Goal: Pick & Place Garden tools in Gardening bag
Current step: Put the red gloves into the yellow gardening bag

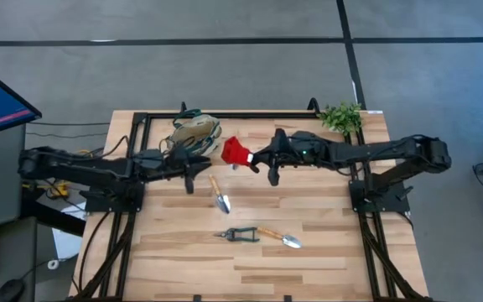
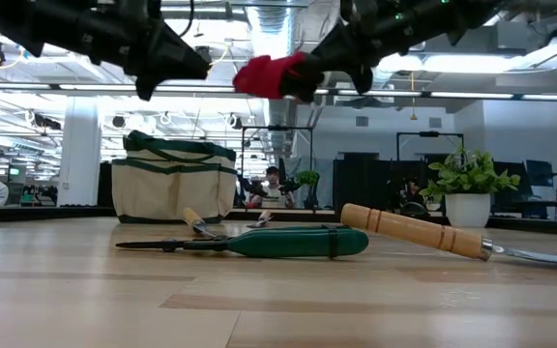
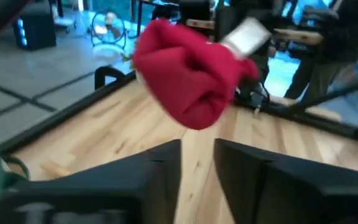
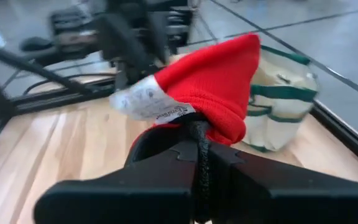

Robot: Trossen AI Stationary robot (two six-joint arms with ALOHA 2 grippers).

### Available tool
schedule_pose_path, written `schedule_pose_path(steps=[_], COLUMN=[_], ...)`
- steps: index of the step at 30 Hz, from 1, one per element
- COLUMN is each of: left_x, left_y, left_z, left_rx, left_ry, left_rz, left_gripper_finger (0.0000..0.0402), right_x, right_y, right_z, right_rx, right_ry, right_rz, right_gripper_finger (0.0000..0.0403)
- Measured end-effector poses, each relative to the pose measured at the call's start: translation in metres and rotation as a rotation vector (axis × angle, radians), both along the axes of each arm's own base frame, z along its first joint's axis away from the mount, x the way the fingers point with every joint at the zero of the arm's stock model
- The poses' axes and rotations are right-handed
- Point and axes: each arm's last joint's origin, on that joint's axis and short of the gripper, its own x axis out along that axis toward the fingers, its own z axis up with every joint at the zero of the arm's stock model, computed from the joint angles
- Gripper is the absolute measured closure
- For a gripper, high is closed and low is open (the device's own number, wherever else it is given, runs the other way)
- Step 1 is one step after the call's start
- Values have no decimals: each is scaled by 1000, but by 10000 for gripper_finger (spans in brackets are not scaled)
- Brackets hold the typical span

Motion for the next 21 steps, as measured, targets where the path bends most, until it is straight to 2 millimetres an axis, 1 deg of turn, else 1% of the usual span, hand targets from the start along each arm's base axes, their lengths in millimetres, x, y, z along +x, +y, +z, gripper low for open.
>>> schedule_pose_path(steps=[5, 8, 10, 14, 21], left_x=[7, 11, 15, 24, 31], left_y=[9, 12, 11, 10, 11], left_z=[-5, -6, -6, -6, -17], left_rx=[-191, -247, -259, -258, -283], left_ry=[-62, -87, -111, -166, -128], left_rz=[67, 6, -57, -122, -112], left_gripper_finger=[224, 188, 171, 155, 151], right_x=[1, 1, 4, 4, 4], right_y=[9, 9, 10, 11, 11], right_z=[1, -1, -5, -6, -6], right_rx=[-24, -14, -12, -12, -12], right_ry=[4, 12, 27, 31, 32], right_rz=[62, 87, 90, 93, 94], right_gripper_finger=[403, 403, 403, 403, 403])
